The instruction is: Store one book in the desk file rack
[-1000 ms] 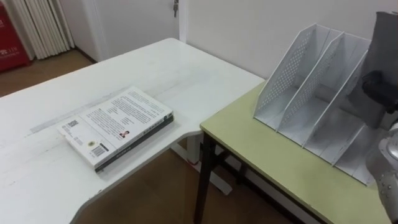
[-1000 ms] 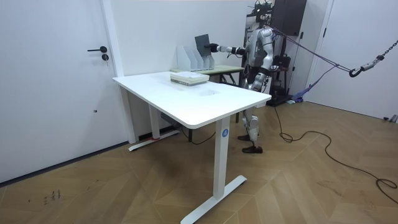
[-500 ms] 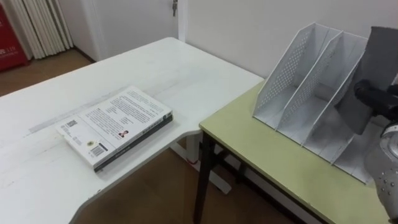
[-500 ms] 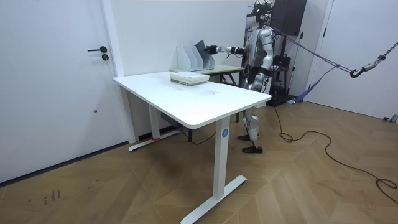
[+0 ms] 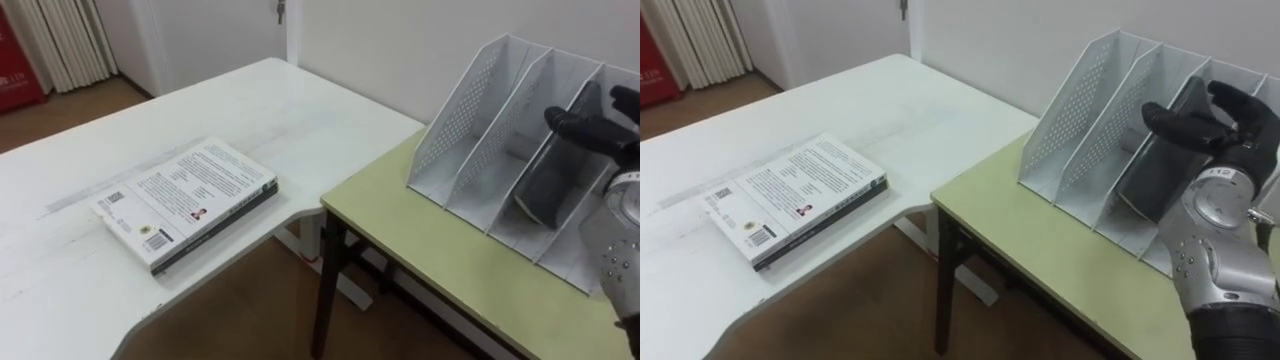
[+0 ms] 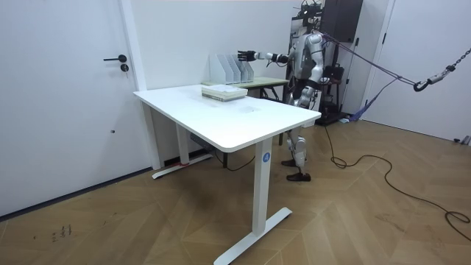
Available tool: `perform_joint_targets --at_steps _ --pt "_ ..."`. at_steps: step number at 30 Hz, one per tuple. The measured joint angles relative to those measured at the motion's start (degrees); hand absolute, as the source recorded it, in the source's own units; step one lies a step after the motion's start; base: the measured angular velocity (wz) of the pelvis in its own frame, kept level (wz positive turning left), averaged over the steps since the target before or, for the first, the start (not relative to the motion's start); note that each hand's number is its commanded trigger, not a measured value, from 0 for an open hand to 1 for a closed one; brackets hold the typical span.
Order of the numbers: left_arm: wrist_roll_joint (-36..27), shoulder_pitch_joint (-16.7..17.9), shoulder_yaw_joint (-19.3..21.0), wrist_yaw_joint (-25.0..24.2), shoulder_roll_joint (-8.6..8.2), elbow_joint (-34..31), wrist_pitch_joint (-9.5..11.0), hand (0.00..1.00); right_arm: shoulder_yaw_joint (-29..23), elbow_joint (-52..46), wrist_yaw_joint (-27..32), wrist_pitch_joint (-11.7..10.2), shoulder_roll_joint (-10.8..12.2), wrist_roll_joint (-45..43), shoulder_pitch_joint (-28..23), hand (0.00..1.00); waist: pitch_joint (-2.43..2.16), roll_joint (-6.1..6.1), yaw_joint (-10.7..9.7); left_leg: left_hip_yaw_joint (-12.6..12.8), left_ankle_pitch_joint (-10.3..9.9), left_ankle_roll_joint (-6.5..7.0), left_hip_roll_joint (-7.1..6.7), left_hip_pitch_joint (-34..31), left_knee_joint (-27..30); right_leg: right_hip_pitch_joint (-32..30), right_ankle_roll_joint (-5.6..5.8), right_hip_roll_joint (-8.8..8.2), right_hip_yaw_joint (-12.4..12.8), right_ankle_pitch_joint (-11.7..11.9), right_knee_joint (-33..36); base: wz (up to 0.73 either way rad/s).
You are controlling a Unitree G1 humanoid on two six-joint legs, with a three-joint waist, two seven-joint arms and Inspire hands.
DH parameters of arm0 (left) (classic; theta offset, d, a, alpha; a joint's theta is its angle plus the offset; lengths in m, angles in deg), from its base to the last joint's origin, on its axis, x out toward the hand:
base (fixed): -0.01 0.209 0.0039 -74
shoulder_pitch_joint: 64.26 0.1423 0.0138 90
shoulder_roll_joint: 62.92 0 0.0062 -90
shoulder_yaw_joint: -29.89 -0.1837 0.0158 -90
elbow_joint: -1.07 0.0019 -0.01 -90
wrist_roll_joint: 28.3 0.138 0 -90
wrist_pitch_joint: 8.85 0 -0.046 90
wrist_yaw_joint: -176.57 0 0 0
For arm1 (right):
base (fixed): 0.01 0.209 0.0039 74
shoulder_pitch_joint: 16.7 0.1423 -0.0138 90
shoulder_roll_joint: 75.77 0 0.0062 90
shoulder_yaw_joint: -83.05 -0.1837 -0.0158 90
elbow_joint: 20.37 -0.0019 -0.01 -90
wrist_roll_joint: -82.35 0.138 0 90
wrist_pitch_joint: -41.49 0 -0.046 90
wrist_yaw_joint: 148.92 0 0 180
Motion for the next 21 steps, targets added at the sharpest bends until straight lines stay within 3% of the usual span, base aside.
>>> perform_joint_targets --at_steps 5,15,21 --pt "0.0 0.0 0.0 0.4 -0.03 0.1 -0.4 0.0 0.1 -0.6 -0.1 0.0 0.0 0.0 0.1 0.0 -0.51 0.18 0.2 0.0 0.0 0.0 0.0 0.0 0.0 0.1 0.0 -0.01 0.0 0.0 0.2 0.0" --pt "-1.4 0.2 0.0 1.1 0.0 0.5 -0.4 0.0 0.0 -1.3 0.6 0.0 0.0 0.0 0.1 0.0 -0.49 0.04 0.0 0.0 0.2 0.08 -0.11 0.1 0.0 0.0 -0.02 -0.16 0.0 0.0 0.7 0.0" --pt "-1.7 0.3 0.0 1.0 0.03 1.3 1.1 0.0 0.0 -8.3 0.5 -0.8 -0.7 1.5 0.1 0.0 -0.35 -0.27 -0.2 0.1 0.2 0.08 -0.11 0.4 -0.2 0.0 -0.01 -0.13 0.2 -0.1 0.5 -0.01"
